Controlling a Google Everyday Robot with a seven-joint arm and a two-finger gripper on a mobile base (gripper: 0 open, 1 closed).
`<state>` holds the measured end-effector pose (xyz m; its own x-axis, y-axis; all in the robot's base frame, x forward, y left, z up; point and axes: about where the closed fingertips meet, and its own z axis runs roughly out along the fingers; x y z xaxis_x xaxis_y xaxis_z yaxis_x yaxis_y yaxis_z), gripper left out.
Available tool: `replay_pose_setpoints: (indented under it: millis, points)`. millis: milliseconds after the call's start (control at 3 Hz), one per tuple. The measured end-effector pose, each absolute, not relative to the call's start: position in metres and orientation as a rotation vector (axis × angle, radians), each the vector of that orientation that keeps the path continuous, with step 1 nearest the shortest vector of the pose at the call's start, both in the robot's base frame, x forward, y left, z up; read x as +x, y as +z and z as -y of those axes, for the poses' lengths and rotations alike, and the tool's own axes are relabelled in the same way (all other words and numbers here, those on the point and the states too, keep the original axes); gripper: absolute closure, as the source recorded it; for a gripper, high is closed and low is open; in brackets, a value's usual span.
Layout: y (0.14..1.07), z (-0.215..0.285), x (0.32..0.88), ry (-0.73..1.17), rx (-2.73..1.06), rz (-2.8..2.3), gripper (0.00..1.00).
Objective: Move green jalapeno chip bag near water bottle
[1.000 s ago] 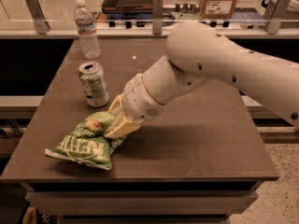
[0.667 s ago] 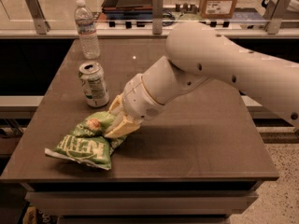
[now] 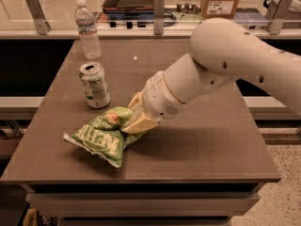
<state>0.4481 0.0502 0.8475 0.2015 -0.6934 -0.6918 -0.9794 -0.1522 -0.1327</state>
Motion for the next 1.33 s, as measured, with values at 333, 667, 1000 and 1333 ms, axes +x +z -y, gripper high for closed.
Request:
replay_pose_setpoints:
  millis: [333,667,1000,1333]
  points:
    - [0.850,-0.016,0.454,0.651,-1.863,-1.634,1.00]
    - [0.852,0.014,0.460,0.622,-1.802,-1.709,1.00]
    - [0.856,0.046,0.470,0.543,-1.688,-1.811,1.00]
    - [0.865,0.076,0.486,0.443,-1.548,-1.914,1.00]
